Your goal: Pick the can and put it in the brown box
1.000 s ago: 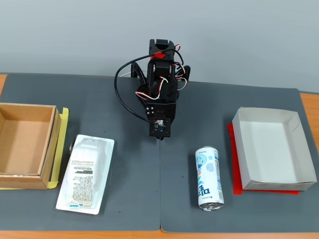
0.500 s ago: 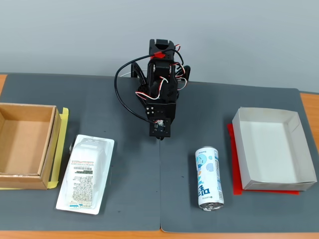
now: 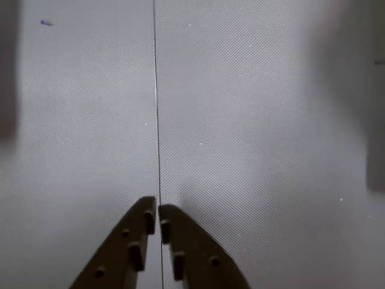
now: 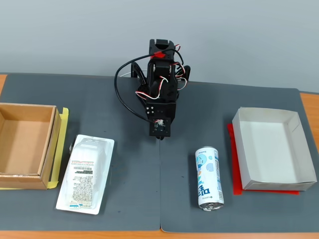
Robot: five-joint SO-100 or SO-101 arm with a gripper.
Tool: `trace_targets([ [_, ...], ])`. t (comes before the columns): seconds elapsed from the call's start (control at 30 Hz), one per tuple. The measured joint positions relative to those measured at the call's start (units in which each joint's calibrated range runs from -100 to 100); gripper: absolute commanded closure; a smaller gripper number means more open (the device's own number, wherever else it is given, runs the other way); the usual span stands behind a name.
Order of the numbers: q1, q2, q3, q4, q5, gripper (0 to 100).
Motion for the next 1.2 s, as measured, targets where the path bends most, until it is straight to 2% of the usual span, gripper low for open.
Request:
trace_targets([
  [0.4,-0.22,2.03,-11.79,0.0,0.0,99],
  [0.63,-4.43,13.44,-22.12,-0.35,-0.34,99],
  [0.87,-9.24,28.83,-33.82,-7.09,-0.2,99],
  [1.2,-13.82,55.03,-52.4,-8.74,-8.64,99],
])
